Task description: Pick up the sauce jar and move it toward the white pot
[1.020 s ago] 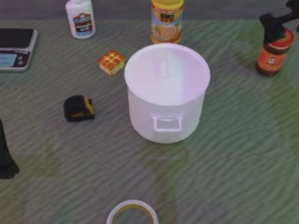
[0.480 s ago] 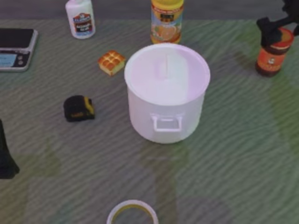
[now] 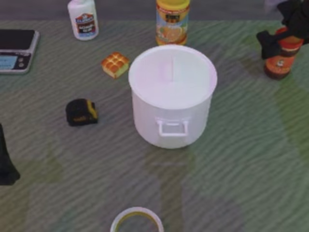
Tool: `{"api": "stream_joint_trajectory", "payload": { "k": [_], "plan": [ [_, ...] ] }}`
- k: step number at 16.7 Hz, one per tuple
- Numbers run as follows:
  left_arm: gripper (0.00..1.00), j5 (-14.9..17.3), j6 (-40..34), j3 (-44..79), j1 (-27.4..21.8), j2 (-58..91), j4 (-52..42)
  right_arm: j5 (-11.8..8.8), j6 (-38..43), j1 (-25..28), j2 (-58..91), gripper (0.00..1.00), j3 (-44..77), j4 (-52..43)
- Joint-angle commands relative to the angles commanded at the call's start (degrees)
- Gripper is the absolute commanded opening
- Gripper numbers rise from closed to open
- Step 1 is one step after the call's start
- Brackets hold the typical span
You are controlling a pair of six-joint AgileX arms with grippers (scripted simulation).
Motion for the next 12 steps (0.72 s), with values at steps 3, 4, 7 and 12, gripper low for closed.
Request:
{"api": "stream_joint_trajectory", "payload": {
  "k": [3, 4, 7, 12],
  "plan": [
    [1.00, 0.00, 0.00, 0.00, 0.00, 0.00, 0.00, 0.00, 0.00, 0.00, 0.00, 0.92, 0.00, 0.00],
    [1.00, 0.00, 0.00, 0.00, 0.00, 0.00, 0.00, 0.00, 0.00, 0.00, 0.00, 0.85, 0.00, 0.00],
    [1.00, 0.00, 0.00, 0.00, 0.00, 0.00, 0.00, 0.00, 0.00, 0.00, 0.00, 0.62, 0.00, 0.00],
    [1.00, 0.00, 0.00, 0.00, 0.00, 0.00, 0.00, 0.00, 0.00, 0.00, 0.00, 0.25, 0.00, 0.00]
  ]
}}
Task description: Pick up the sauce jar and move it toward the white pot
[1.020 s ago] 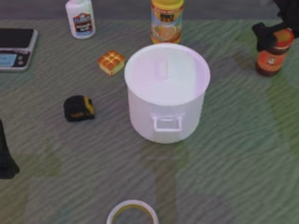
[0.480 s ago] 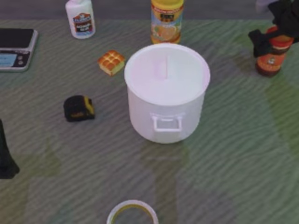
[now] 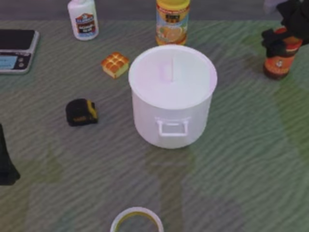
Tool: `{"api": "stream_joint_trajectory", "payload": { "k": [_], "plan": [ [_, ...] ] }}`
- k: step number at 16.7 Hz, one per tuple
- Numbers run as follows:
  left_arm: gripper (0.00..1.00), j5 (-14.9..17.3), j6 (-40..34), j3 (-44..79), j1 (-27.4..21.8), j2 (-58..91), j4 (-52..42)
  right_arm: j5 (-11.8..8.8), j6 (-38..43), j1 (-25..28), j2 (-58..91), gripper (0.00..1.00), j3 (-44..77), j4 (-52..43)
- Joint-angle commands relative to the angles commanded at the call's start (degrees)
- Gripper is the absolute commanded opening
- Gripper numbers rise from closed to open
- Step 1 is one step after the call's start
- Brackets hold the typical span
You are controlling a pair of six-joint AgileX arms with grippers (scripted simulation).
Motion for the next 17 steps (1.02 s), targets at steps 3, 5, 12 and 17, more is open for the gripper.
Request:
{"api": "stream_joint_trajectory", "payload": {
  "k": [3, 5, 12, 17],
  "plan": [
    [1.00, 0.00, 0.00, 0.00, 0.00, 0.00, 0.00, 0.00, 0.00, 0.00, 0.00, 0.02, 0.00, 0.00],
    [1.00, 0.00, 0.00, 0.00, 0.00, 0.00, 0.00, 0.00, 0.00, 0.00, 0.00, 0.00, 0.00, 0.00],
    [1.00, 0.00, 0.00, 0.00, 0.00, 0.00, 0.00, -0.01, 0.09, -0.22, -0.05, 0.00, 0.02, -0.02],
    [1.00, 0.00, 0.00, 0.00, 0.00, 0.00, 0.00, -0.20, 0.10, 0.22, -6.65, 0.00, -6.57, 0.19]
  ]
}}
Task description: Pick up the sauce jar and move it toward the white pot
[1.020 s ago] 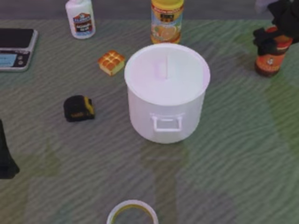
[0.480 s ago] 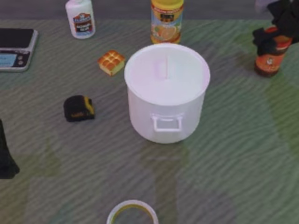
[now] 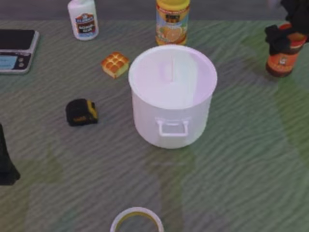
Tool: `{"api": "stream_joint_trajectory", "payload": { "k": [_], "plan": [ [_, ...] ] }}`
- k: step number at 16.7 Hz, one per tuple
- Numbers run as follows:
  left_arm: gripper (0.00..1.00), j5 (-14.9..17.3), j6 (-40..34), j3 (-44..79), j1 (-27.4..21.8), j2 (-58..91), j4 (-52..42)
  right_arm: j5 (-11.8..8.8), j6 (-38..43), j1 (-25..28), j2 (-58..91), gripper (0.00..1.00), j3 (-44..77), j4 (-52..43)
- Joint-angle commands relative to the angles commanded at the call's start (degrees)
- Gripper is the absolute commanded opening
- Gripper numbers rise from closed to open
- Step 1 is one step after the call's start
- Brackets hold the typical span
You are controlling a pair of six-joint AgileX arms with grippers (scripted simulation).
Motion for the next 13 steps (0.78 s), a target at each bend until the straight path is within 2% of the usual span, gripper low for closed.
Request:
{"api": "stream_joint_trajectory", "payload": {
  "k": [7, 13],
  "plan": [
    [1.00, 0.00, 0.00, 0.00, 0.00, 0.00, 0.00, -0.04, 0.44, 0.64, -20.96, 0.00, -21.32, 0.28],
    [1.00, 0.00, 0.00, 0.00, 0.00, 0.00, 0.00, -0.05, 0.45, 0.85, -24.73, 0.00, -25.10, 0.21]
  ]
}}
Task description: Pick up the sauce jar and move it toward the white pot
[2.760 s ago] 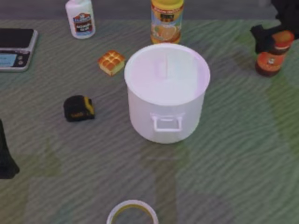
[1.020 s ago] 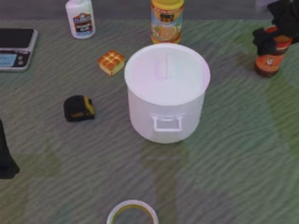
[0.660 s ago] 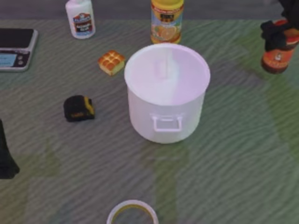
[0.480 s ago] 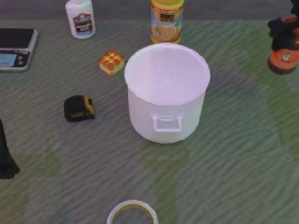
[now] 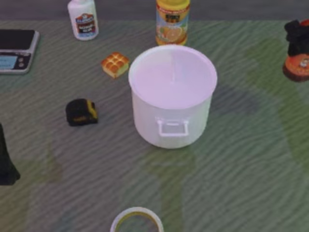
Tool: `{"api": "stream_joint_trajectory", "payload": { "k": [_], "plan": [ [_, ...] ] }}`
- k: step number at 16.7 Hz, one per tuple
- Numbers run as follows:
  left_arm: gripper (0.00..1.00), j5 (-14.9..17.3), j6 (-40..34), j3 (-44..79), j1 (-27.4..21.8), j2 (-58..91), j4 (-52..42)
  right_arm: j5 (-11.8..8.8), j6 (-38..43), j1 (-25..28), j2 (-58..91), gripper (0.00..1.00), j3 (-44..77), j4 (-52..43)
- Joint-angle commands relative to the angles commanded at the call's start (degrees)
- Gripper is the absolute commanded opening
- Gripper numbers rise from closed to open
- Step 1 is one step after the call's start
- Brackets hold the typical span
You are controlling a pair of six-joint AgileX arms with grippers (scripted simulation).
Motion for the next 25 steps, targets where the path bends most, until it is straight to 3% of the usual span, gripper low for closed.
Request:
{"api": "stream_joint_trajectory", "payload": {
  "k": [5, 13, 16, 25],
  "plan": [
    [1.00, 0.00, 0.00, 0.00, 0.00, 0.00, 0.00, 1.14, 4.00, 1.66, -0.72, 0.00, -2.40, 1.76],
    [1.00, 0.00, 0.00, 0.00, 0.00, 0.00, 0.00, 8.74, 32.14, 11.82, -6.66, 0.00, -18.62, 12.29],
    [1.00, 0.00, 0.00, 0.00, 0.00, 0.00, 0.00, 10.90, 38.54, 14.76, -8.48, 0.00, -23.36, 15.30],
    [1.00, 0.00, 0.00, 0.00, 0.00, 0.00, 0.00, 11.18, 39.54, 15.25, -7.19, 0.00, -25.96, 19.21]
  ]
}}
